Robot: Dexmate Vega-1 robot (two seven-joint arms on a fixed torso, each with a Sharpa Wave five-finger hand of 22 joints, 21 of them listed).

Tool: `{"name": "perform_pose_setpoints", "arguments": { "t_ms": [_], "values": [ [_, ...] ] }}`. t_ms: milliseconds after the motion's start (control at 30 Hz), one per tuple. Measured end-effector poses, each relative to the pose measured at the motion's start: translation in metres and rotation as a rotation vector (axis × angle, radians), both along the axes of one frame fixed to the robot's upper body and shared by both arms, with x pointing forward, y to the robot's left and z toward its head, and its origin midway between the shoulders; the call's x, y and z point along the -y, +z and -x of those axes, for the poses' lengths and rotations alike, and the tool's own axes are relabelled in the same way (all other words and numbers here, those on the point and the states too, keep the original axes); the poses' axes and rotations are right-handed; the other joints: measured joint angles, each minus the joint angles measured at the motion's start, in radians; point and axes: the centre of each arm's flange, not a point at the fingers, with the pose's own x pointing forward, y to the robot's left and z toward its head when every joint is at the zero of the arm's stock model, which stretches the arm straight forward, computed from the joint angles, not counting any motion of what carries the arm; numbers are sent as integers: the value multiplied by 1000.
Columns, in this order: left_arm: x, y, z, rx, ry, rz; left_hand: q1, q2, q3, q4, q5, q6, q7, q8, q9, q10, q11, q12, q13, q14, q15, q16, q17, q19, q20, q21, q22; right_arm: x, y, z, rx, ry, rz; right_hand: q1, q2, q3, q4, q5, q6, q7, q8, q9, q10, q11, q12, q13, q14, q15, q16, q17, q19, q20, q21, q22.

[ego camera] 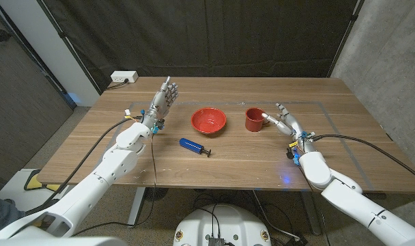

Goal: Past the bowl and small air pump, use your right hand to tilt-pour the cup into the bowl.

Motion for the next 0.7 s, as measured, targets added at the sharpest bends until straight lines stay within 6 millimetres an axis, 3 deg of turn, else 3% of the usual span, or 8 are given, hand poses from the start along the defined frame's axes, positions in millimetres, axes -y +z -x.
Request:
{"name": "perform_pose_setpoints", "arguments": {
  "t_ms": [700],
  "values": [
    [8, 0, 1, 1, -19, -4, 0, 0, 0, 0, 0, 6, 2, 0, 0, 2, 2, 0, 0, 5, 5, 0, 0, 4, 4, 0, 0, 3, -11, -15, -96, -87, 116, 0, 0, -13, 2, 7, -21, -2, 0, 0, -11, 0, 0, 0, -6, 4, 0, 0, -11, 0, 0, 0]
  ]
}}
